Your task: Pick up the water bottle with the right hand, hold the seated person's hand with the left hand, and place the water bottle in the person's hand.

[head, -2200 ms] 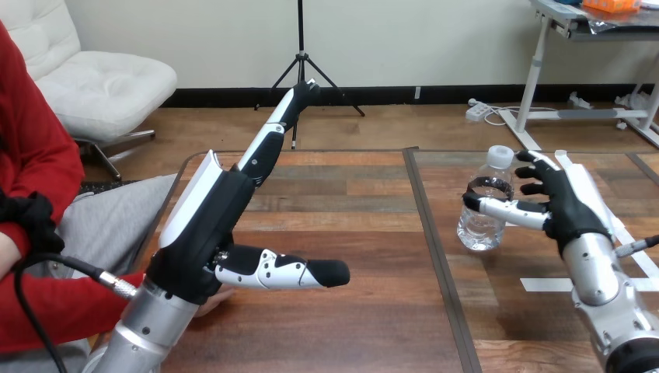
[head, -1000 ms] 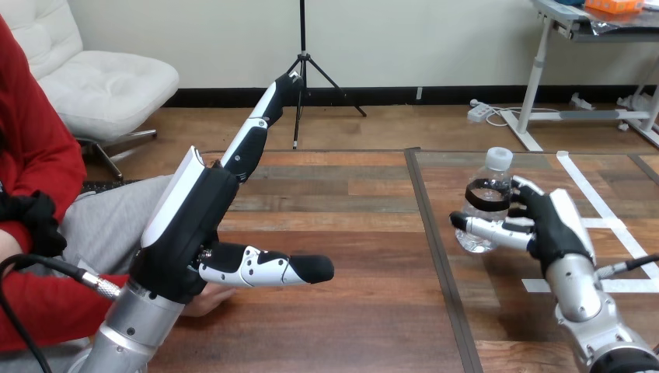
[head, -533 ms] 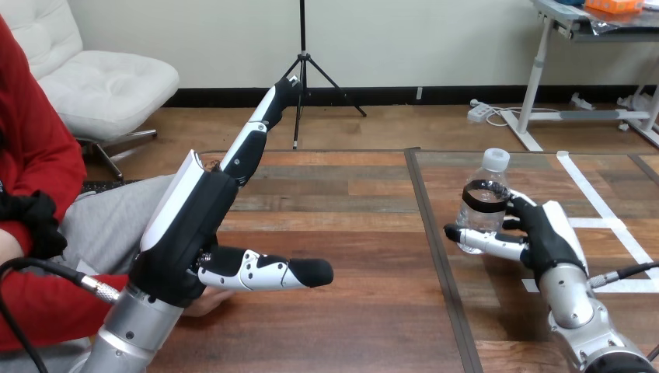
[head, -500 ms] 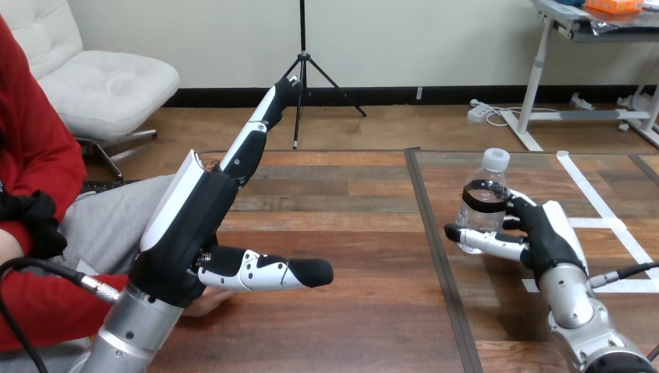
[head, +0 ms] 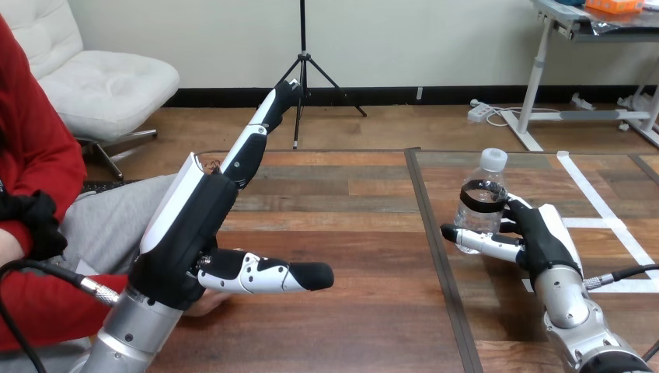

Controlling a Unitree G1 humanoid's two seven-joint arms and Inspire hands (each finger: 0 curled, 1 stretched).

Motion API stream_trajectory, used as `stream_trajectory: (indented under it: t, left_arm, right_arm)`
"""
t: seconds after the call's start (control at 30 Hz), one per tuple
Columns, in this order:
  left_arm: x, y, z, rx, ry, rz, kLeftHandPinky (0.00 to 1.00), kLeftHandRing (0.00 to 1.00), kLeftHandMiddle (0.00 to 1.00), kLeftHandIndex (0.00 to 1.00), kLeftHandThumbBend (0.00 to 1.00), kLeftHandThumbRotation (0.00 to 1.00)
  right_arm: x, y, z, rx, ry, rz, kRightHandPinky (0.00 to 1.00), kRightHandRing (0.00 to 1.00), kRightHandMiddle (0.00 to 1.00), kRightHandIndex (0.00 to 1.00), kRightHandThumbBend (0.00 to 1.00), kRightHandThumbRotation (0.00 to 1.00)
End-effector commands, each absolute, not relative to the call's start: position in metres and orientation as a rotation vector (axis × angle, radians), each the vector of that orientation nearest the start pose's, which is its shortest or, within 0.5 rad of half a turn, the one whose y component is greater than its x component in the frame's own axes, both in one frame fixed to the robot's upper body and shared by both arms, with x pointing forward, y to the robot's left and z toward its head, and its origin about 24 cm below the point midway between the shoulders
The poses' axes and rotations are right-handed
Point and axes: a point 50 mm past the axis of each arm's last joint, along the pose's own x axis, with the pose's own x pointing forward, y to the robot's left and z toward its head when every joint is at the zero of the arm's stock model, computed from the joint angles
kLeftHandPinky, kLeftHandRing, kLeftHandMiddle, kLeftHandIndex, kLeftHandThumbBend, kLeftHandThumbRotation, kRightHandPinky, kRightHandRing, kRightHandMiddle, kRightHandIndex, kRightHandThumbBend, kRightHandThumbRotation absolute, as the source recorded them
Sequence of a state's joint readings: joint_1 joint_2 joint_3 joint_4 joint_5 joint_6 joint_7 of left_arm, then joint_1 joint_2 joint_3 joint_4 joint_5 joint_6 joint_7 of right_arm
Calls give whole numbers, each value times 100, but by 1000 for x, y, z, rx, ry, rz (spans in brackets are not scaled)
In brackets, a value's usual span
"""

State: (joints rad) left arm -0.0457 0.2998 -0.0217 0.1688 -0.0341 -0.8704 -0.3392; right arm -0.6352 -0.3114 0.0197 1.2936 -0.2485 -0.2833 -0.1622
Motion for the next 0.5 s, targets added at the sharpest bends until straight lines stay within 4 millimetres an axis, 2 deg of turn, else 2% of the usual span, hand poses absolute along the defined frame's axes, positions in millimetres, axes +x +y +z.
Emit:
stream_trajectory:
  t: [0.0,0.47]
  left_arm:
    - [235,174,110,382,-774,-436,100,100,100,100,100,52]
    - [232,179,111,383,-761,-444,100,100,100,100,100,50]
  right_arm:
    - [351,-219,20,-504,230,-110,80,86,86,90,100,40]
    - [351,-213,17,-518,244,-121,78,85,85,90,99,39]
